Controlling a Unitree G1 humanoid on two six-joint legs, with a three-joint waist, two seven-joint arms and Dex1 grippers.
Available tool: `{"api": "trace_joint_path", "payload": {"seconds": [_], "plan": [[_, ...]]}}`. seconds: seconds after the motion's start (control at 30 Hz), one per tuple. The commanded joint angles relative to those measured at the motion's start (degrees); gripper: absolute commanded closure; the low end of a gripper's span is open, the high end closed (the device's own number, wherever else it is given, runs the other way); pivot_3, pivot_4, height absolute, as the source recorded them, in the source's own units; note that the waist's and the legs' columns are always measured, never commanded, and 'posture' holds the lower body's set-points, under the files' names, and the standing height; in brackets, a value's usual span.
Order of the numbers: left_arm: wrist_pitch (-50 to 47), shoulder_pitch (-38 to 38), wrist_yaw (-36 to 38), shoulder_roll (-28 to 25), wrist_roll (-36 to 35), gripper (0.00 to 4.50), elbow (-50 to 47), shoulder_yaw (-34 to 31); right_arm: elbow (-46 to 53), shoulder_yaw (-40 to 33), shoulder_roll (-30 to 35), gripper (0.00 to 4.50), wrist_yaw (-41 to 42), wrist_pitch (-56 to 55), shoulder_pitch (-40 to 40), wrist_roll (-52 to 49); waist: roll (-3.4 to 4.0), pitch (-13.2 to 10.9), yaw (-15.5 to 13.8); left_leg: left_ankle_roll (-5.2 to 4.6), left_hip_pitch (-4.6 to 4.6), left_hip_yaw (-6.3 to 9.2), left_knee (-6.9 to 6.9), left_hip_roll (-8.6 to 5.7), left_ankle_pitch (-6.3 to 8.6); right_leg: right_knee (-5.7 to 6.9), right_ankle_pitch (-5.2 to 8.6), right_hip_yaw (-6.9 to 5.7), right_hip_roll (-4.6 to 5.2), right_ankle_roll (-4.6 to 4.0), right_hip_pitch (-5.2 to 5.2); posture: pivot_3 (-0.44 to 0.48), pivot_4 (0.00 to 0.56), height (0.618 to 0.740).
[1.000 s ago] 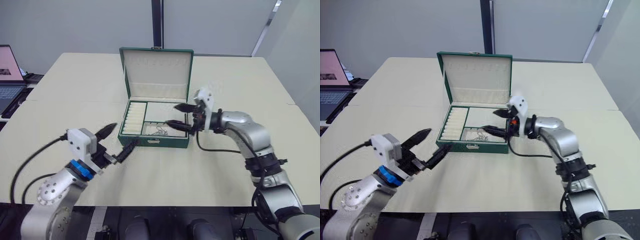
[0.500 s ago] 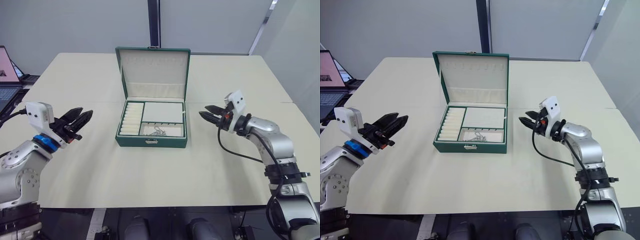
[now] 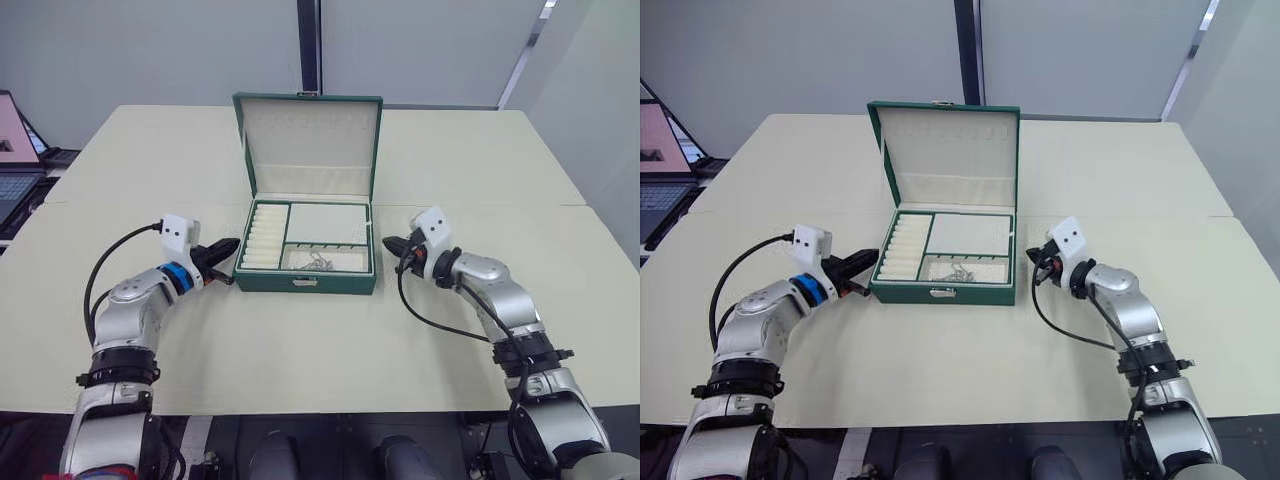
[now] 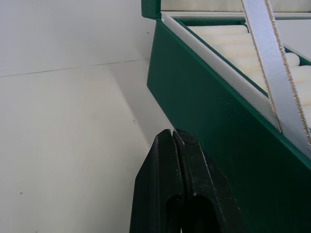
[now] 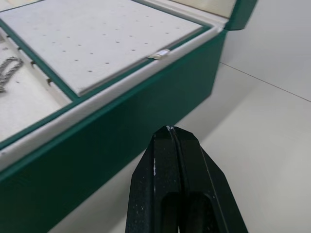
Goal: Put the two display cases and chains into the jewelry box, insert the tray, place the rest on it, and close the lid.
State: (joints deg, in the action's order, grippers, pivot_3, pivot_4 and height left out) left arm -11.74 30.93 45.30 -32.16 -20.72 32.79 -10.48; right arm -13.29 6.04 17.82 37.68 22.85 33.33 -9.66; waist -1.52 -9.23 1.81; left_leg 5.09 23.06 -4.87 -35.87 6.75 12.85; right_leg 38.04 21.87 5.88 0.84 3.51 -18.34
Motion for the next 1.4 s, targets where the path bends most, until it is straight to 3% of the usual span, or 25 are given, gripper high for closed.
{"api": "trace_joint_path", "payload": {"seconds": [0.03, 0.33, 0.67, 1.1, 1.4], "plan": [[0.8, 1.3, 2.5, 0.8, 0.2, 4.5, -0.7, 0.6, 1.0, 1.1, -1.1, 4.49, 1.8, -0.4, 1.9, -0.7, 0.0, 0.0, 0.0, 0.0, 0.0, 0.0, -0.02, 0.0, 0.0, 0.0, 0.0, -0.01, 0.0, 0.0, 0.02, 0.0, 0.15, 0.74], [-5.1, -4.9, 9.0, -0.2, -1.7, 4.5, -10.5, 1.2, 4.7, 2.5, -0.4, 4.49, 8.9, 2.4, -0.4, -3.2, 0.0, 0.0, 0.1, 0.0, -0.01, -0.01, 0.02, 0.01, 0.0, -0.02, 0.0, -0.03, 0.02, 0.01, 0.02, 0.0, 0.15, 0.74], [-11.0, -12.6, 12.1, -1.1, -3.4, 4.5, -21.4, 3.1, 16.7, 4.1, 4.3, 4.49, 17.7, 11.2, -7.6, -9.2, 0.0, 0.0, 0.0, -0.01, -0.01, 0.01, 0.04, 0.01, 0.01, -0.05, 0.0, -0.04, 0.02, 0.01, 0.07, 0.0, 0.15, 0.74], [-18.7, -18.1, 15.5, -3.2, -7.1, 4.5, -30.0, 4.2, 19.5, 3.6, 6.0, 4.49, 18.1, 13.4, -10.0, -9.8, -0.01, 0.0, 0.0, -0.02, -0.05, 0.03, 0.03, 0.0, 0.02, -0.06, 0.0, -0.01, 0.01, 0.01, 0.1, 0.0, 0.15, 0.74], [-16.5, -17.9, 14.7, -3.2, -5.1, 4.5, -28.6, 3.4, 20.6, 4.0, 6.4, 4.49, 17.9, 14.0, -11.4, -10.1, -0.02, 0.0, -0.1, -0.02, -0.05, 0.05, 0.04, -0.02, 0.02, -0.07, 0.0, -0.02, 0.01, 0.01, 0.11, 0.0, 0.15, 0.74]]}}
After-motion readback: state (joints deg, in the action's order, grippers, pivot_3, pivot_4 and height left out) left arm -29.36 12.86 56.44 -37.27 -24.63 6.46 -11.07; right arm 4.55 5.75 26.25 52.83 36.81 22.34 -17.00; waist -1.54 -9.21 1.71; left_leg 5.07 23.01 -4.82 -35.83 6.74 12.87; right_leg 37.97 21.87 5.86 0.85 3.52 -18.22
